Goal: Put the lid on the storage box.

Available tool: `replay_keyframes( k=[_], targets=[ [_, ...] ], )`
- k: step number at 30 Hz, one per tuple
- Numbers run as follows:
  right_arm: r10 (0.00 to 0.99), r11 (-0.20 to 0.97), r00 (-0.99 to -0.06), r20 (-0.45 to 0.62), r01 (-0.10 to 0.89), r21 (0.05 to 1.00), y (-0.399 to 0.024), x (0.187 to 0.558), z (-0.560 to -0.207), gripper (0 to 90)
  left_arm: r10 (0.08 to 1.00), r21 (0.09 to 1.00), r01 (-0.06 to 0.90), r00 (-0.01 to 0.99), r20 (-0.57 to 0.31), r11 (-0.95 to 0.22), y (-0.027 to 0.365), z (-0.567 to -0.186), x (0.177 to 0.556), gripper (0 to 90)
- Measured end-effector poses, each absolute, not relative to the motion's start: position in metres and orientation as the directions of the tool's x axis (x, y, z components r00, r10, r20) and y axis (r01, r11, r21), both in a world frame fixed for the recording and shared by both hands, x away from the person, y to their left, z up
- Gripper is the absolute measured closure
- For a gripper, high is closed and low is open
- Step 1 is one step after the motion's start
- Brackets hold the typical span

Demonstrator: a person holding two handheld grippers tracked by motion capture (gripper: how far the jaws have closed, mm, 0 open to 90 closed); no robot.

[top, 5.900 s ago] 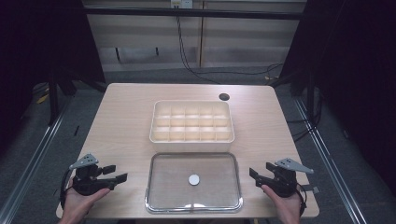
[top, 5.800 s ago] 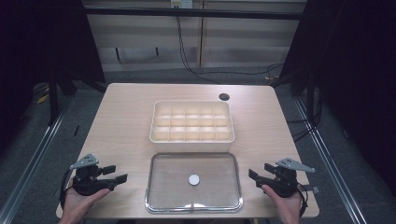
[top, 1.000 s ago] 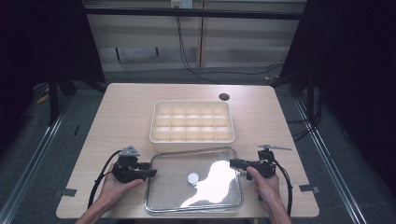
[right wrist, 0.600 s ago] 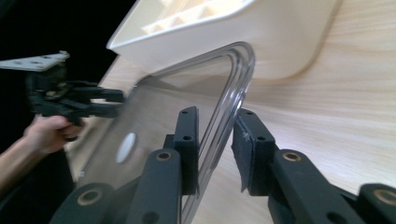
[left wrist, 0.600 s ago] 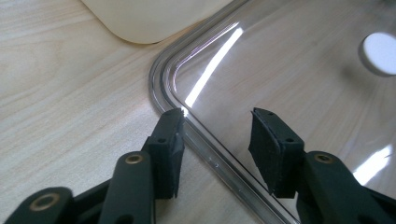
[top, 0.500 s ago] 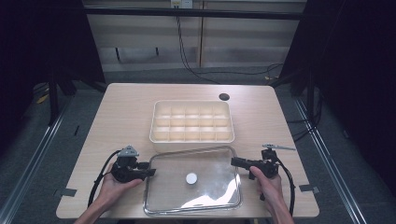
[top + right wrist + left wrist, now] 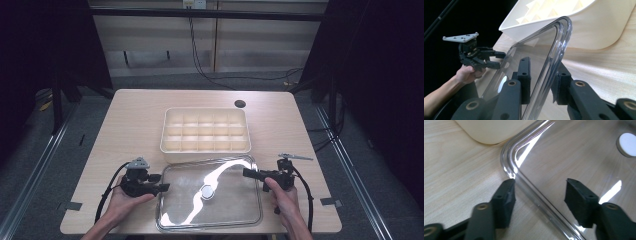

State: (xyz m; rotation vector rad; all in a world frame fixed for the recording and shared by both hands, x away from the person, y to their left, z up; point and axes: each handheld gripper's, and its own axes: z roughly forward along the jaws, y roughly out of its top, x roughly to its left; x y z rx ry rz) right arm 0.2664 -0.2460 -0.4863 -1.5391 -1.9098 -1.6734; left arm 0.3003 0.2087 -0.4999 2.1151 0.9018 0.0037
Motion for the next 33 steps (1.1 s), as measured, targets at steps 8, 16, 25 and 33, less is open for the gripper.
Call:
replay_keyframes(
  k=[8, 16, 25, 33],
  targets=[
    [0.567, -0.156, -0.476, 0.673, 0.740, 0.655, -0.247, 0.264, -0.482, 72.6, 0.586, 0.681, 0.642, 0.719, -0.375, -0.353, 0.206, -0.502, 0.304, 30.3],
    [0.564, -0.144, -0.529, 0.634, 0.693, 0.706, -0.247, 0.259, -0.472, 73.2, 0.564, 0.669, 0.667, 0.707, -0.427, -0.329, 0.205, -0.503, 0.307, 31.7],
    [0.616, -0.108, -0.500, 0.609, 0.712, 0.694, -0.247, 0.260, -0.474, 68.9, 0.538, 0.682, 0.669, 0.707, -0.459, -0.296, 0.211, -0.496, 0.306, 46.2],
    [0.667, -0.073, -0.503, 0.550, 0.691, 0.720, -0.242, 0.261, -0.475, 62.4, 0.530, 0.716, 0.639, 0.726, -0.439, -0.281, 0.213, -0.486, 0.303, 49.2]
  ],
)
